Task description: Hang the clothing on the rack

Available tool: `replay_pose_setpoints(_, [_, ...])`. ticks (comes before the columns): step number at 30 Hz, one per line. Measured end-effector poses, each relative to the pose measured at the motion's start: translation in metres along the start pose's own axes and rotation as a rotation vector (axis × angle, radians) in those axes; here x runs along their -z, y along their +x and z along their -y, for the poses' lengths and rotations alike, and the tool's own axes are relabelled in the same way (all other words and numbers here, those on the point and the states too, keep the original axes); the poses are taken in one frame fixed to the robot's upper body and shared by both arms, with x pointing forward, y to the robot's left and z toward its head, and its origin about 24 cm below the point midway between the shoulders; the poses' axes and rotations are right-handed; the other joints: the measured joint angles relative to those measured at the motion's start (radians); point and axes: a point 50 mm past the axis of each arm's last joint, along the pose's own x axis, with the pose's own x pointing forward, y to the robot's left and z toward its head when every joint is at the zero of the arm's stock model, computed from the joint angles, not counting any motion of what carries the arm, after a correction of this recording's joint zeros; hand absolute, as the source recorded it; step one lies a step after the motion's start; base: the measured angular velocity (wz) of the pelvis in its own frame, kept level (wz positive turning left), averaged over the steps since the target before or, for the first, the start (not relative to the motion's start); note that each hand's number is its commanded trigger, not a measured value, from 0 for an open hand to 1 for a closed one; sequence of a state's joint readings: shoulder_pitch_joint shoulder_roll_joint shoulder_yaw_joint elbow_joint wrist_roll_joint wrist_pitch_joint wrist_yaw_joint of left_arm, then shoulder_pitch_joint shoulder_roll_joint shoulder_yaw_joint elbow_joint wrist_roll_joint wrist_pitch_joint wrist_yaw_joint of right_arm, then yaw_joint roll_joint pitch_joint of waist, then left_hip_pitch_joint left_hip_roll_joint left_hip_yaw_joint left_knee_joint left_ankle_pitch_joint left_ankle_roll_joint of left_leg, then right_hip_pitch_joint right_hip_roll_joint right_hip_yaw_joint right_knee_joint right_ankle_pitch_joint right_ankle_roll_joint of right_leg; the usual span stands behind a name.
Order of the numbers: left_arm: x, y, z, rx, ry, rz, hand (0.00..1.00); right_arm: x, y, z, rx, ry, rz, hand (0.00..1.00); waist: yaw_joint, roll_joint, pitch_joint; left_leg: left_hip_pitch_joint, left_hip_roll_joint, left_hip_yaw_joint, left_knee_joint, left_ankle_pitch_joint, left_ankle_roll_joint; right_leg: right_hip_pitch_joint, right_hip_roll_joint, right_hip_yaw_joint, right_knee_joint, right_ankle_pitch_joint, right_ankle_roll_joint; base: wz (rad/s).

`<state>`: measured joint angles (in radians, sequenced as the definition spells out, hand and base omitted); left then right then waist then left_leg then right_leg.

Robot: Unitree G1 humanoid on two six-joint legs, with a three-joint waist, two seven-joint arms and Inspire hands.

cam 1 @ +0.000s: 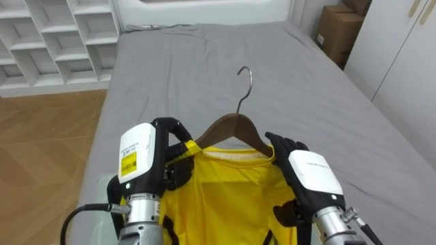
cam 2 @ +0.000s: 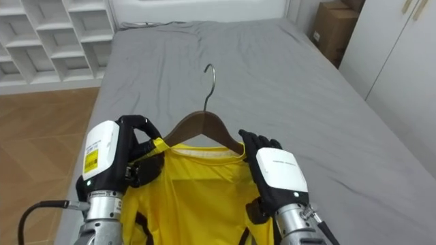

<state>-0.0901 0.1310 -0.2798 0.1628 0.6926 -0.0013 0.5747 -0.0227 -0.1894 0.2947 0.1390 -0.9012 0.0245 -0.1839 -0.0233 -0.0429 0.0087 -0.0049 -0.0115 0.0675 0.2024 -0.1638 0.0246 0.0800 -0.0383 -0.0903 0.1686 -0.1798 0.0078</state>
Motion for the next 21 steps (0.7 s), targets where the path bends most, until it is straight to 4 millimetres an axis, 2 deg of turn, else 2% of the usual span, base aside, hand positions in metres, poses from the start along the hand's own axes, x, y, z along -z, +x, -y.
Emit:
replay_pose_setpoints(4, [-0.006,0.001,-0.003,-0.016,-0.010,0.022,1.00,-0.002,0.000,0.001,0.063,-0.005,0.006,0.00,-0.002,0.000,-0.0001,-0.006,-0.001,-0.014,0.004,0.000,0.000,0.001,-0.001,-0.021,0.000,0.000,0.000,0.11])
replay_pose_setpoints(14, [-0.010,0.002,-0.004,-0.030,-0.045,0.014,1.00,-0.002,0.003,-0.005,0.173,0.017,-0.021,0.00,0.000,0.002,0.0000,-0.003,-0.002,-0.015,0.005,0.000,0.000,0.006,-0.001,-0.025,0.000,0.000,0.000,0.01])
replay_pose_setpoints(18, [-0.011,0.002,-0.004,-0.030,-0.050,0.013,1.00,-0.001,0.006,-0.006,0.208,0.013,-0.024,0.00,0.001,0.011,0.0030,-0.005,-0.002,-0.016,0.006,0.000,0.000,0.005,-0.001,-0.025,0.000,0.000,0.000,0.00])
replay_pose_setpoints(21, [-0.012,0.002,-0.003,-0.030,-0.057,0.012,1.00,-0.002,0.006,-0.004,0.239,0.017,-0.020,0.00,0.001,0.018,0.0023,-0.009,-0.001,-0.018,0.006,0.000,0.000,0.002,0.000,-0.025,-0.001,0.000,0.000,0.00])
